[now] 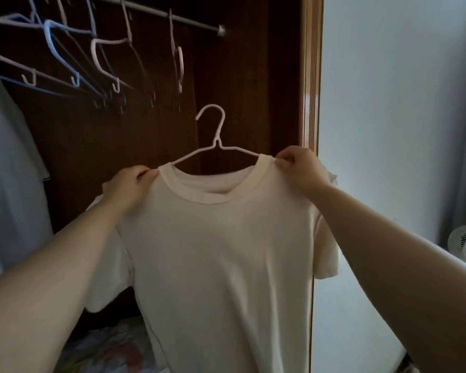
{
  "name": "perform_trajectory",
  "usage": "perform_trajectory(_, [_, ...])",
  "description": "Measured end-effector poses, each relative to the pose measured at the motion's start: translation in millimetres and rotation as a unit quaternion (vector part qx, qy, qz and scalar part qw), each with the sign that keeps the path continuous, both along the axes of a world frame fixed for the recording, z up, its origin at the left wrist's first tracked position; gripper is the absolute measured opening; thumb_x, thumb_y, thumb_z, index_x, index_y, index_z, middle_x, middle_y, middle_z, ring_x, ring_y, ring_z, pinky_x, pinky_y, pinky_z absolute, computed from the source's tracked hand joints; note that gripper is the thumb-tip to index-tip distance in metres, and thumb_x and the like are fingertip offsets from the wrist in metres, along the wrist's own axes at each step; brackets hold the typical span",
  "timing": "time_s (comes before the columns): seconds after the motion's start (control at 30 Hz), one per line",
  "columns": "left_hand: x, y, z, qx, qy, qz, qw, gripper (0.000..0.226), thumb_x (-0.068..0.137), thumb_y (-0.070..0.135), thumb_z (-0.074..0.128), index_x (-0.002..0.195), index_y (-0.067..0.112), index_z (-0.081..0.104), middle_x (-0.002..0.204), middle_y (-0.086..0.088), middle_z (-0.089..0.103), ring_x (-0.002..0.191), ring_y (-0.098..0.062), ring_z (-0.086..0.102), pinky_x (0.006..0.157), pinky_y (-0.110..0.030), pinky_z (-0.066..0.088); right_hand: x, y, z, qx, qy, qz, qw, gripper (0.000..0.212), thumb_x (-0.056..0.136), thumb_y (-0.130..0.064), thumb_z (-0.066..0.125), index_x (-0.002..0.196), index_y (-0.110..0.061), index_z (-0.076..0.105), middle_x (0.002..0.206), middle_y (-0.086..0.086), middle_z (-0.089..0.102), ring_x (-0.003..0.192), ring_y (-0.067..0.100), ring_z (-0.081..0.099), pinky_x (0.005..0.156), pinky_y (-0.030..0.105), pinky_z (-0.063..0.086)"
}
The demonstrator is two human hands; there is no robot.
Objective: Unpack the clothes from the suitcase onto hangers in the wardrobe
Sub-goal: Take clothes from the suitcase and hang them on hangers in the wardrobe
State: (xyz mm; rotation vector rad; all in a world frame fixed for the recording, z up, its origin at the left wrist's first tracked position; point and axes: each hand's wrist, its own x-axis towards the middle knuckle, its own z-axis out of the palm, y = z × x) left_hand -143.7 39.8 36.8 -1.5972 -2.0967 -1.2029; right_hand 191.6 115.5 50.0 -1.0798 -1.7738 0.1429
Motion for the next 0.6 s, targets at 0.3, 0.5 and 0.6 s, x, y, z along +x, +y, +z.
perform_trajectory(0.3, [-4,36,11,-0.054,0.001,-0.028,0.998,0.043,0.101,0.036,0.034,0.137,0.015,0.047,0.137,-0.013,0.052,0.125,-0.036,0.048,0.104,-0.049,0.039,0,3,36,0.043,-0.003,-0.117,0.992,0.022,0.098,-0.028,0.046,0.102,-0.028,0.068,0.097,-0.004,0.067,0.086,0.015,0.056,0.089,0.035,0.047])
perform_trajectory(0.5, [38,75,27,-0.046,-0.013,-0.12,0.992,0.047,0.101,0.037,0.039,0.144,0.018,0.04,0.149,-0.007,0.04,0.133,-0.027,0.041,0.11,-0.038,0.033,-11,11,82,0.09,-0.017,-0.2,0.976,0.026,0.096,-0.022,0.045,0.103,-0.028,0.069,0.095,-0.001,0.066,0.079,0.017,0.047,0.076,0.03,0.034])
perform_trajectory(0.6, [49,94,40,-0.019,-0.018,-0.172,0.985,0.044,0.102,0.031,0.038,0.14,0.01,0.045,0.144,-0.009,0.046,0.129,-0.024,0.045,0.101,-0.027,0.034,-26,20,114,0.117,-0.015,-0.227,0.967,0.026,0.096,-0.017,0.045,0.1,-0.024,0.069,0.094,0.0,0.067,0.078,0.018,0.049,0.074,0.031,0.033])
